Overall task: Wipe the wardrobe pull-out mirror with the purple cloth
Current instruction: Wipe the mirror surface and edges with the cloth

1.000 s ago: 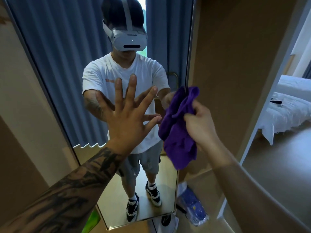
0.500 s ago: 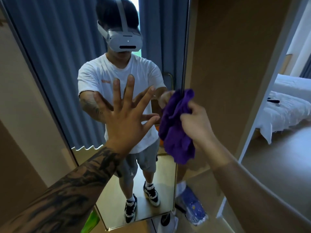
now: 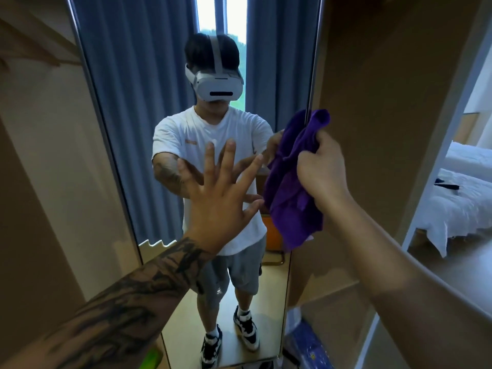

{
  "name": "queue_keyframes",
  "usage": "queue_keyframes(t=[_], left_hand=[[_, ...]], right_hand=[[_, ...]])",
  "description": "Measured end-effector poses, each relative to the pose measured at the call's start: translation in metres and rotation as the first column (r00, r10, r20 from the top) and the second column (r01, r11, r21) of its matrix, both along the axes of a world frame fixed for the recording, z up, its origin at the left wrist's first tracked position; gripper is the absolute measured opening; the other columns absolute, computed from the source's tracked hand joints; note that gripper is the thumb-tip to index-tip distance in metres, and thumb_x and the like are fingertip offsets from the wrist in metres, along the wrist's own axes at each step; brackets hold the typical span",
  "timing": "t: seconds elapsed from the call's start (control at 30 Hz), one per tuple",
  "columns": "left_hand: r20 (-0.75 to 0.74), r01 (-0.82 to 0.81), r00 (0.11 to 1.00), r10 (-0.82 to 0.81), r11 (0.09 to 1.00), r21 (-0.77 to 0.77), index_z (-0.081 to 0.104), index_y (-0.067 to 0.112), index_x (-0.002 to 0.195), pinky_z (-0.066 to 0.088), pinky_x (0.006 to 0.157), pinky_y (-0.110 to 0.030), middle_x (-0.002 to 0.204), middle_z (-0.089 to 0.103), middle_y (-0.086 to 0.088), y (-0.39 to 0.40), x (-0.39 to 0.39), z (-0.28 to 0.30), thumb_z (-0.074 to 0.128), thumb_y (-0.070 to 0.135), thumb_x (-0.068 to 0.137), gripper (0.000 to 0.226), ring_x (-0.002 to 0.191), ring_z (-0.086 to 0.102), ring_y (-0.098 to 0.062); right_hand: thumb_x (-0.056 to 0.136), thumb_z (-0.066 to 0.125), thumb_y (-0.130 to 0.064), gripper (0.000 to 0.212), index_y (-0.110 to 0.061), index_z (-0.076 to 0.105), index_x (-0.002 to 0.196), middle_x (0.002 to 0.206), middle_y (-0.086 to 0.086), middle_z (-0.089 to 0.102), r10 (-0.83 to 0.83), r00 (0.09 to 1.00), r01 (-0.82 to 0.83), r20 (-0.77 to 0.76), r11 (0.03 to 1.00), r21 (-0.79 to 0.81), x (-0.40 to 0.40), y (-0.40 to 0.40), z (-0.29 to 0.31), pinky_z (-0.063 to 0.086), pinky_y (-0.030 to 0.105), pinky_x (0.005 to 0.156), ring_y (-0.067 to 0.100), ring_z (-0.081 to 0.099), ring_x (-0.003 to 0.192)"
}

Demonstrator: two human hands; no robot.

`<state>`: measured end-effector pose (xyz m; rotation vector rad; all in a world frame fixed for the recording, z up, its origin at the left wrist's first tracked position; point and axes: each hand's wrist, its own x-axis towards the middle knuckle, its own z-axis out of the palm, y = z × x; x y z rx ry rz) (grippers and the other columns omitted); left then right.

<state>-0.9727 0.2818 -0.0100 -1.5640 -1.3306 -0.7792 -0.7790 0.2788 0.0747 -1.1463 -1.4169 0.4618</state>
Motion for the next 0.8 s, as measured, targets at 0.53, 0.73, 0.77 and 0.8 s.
queue_keyframes(t=[0.53,0.73,0.77,0.8], left_hand=[[-0.005,0.025,1.000,-0.024,0.998,0.059,0.045,0.040,0.156,0.005,0.113,-0.084,0.174,0.022,-0.007,0.002,0.020,0.102,0.050,0.069,0.095,0.067,0.159,0.021,-0.040],[-0.030,0.000,1.000,0.001,0.999,0.054,0.034,0.043,0.161,0.007,0.112,-0.086,0.176,0.016,-0.008,0.012,0.020,0.135,0.040,0.079,0.091,0.079,0.158,0.018,-0.042],[-0.033,0.013,0.999,-0.011,0.998,0.057,0.032,0.043,0.162,0.006,0.112,-0.086,0.176,0.014,-0.009,0.014,0.019,0.136,0.033,0.081,0.093,0.079,0.160,0.015,-0.042],[-0.037,0.020,0.999,-0.018,0.998,0.061,0.030,0.043,0.163,0.006,0.112,-0.086,0.176,0.012,-0.009,0.015,0.017,0.134,0.030,0.081,0.095,0.078,0.161,0.011,-0.042]], right_hand=[[0.093,0.047,0.000,0.025,-0.024,0.052,0.098,0.084,0.004,0.067,0.069,0.980,-0.073,0.186,0.997,0.014,0.007,-0.009,0.014,0.052,0.027,0.054,0.019,0.067,0.069],[0.090,0.050,0.003,0.020,-0.012,0.061,0.097,0.085,0.015,0.069,0.111,0.985,-0.094,0.131,0.987,-0.129,0.018,0.002,0.003,0.048,0.022,0.049,0.014,0.062,0.060],[0.089,0.050,0.002,0.021,-0.013,0.061,0.098,0.086,0.014,0.070,0.107,0.987,-0.095,0.120,0.990,-0.100,0.017,0.006,0.014,0.050,0.024,0.051,0.015,0.063,0.062],[0.088,0.050,0.002,0.023,-0.015,0.061,0.099,0.085,0.011,0.071,0.107,0.989,-0.101,0.103,0.993,-0.055,0.016,0.009,0.026,0.050,0.024,0.051,0.013,0.065,0.061]])
